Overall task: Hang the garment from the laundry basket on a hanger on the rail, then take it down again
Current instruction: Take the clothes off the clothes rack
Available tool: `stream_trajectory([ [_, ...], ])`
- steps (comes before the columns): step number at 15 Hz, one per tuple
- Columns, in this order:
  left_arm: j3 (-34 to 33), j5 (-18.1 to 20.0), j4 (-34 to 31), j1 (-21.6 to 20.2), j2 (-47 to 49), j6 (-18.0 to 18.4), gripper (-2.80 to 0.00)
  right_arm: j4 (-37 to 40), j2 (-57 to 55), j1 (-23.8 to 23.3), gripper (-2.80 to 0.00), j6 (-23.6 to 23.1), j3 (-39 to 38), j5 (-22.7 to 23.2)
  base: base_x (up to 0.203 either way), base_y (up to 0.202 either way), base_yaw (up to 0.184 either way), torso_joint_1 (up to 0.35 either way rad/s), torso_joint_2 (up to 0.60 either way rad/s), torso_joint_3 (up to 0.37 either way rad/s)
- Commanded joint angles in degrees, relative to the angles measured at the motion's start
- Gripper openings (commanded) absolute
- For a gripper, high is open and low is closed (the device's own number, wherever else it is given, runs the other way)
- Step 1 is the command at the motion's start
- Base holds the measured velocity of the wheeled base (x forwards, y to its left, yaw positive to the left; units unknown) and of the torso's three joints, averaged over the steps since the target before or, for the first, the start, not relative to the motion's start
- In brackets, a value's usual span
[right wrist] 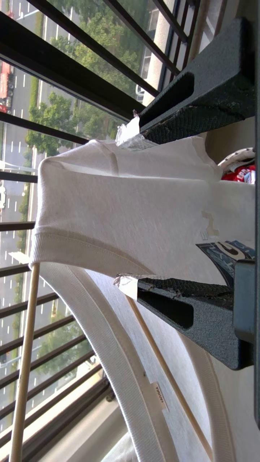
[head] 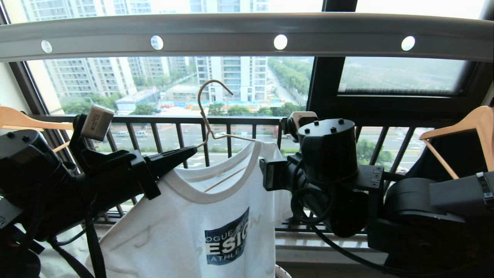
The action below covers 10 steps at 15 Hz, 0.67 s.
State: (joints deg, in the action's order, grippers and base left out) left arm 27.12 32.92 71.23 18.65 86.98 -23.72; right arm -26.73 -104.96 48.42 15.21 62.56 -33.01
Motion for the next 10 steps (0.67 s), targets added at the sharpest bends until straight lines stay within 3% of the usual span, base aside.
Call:
stream_trajectory([
  [1, 0.13, -2.98, 0.40, 3.23, 0.78, -0.10, -2.80, -0.19, -3.60, 1.50, 0.00, 0.08, 2.54, -3.38, 0.000, 0.000, 0.000, 0.000, 0.00, 0.000],
  [10, 0.11, -3.21, 0.58, 3.59, -0.18, -0.09, -2.80, -0.68, -6.31, 0.96, 0.00, -1.31, 5.11, -8.91, 0.000, 0.000, 0.000, 0.000, 0.00, 0.000],
])
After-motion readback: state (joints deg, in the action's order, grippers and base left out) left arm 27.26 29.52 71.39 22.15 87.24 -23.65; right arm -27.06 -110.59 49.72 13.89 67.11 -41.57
